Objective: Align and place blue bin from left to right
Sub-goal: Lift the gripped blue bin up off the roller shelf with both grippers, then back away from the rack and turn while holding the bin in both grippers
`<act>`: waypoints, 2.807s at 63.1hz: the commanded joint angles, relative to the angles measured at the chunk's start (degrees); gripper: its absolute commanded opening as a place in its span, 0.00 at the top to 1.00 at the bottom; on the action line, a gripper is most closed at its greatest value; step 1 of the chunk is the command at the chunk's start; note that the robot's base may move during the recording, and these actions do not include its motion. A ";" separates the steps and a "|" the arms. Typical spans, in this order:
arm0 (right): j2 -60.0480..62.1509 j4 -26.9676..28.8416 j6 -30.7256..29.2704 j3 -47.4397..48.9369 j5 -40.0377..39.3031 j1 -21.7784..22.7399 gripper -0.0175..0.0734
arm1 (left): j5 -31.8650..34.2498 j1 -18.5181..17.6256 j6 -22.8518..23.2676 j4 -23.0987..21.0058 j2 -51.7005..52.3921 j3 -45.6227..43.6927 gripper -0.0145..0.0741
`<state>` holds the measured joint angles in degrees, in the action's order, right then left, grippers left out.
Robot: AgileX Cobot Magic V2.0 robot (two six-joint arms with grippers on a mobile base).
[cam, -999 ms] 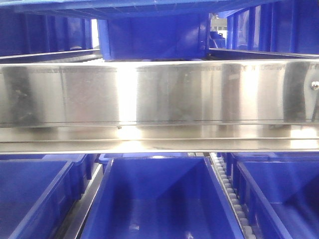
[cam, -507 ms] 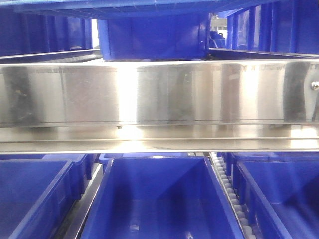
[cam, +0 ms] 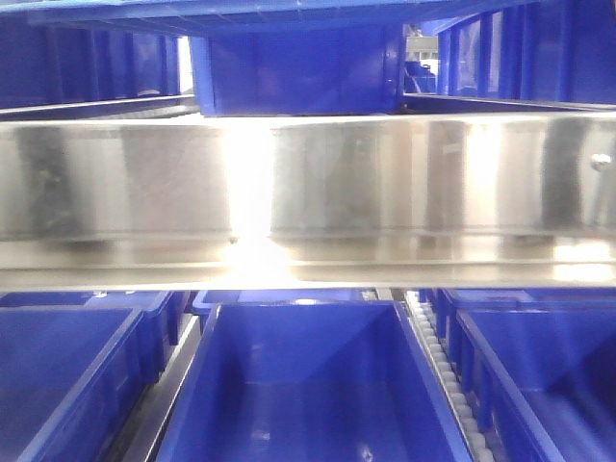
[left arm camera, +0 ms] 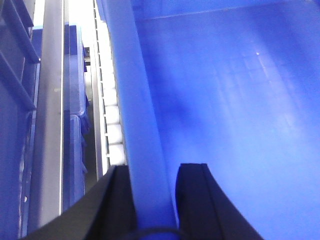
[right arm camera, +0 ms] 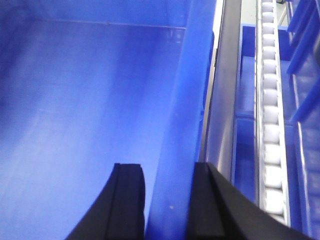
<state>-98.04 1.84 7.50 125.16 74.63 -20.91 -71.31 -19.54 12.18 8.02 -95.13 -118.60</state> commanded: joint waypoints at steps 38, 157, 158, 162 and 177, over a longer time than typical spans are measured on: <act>1.94 -0.20 -2.12 1.39 -6.26 -0.25 0.89 | 13.86 -0.37 -1.01 1.20 1.02 -0.97 0.86; 1.94 -0.23 -2.12 1.39 -7.38 -0.14 0.89 | 18.59 -0.25 -1.01 1.52 0.88 -0.97 0.86; 1.94 -0.23 -2.12 1.39 -7.38 -0.14 0.89 | 18.59 -0.25 -1.01 1.52 0.88 -0.97 0.86; 1.94 -0.23 -2.12 1.39 -7.38 -0.14 0.89 | 18.59 -0.25 -1.01 1.52 0.88 -0.97 0.86; 2.04 -0.23 -2.12 1.39 -7.37 -0.14 0.89 | 18.57 -0.36 -1.01 1.52 0.88 -0.97 0.86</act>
<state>-97.91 0.89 7.96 125.25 72.04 -20.82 -60.26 -19.54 11.97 9.80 -95.11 -118.66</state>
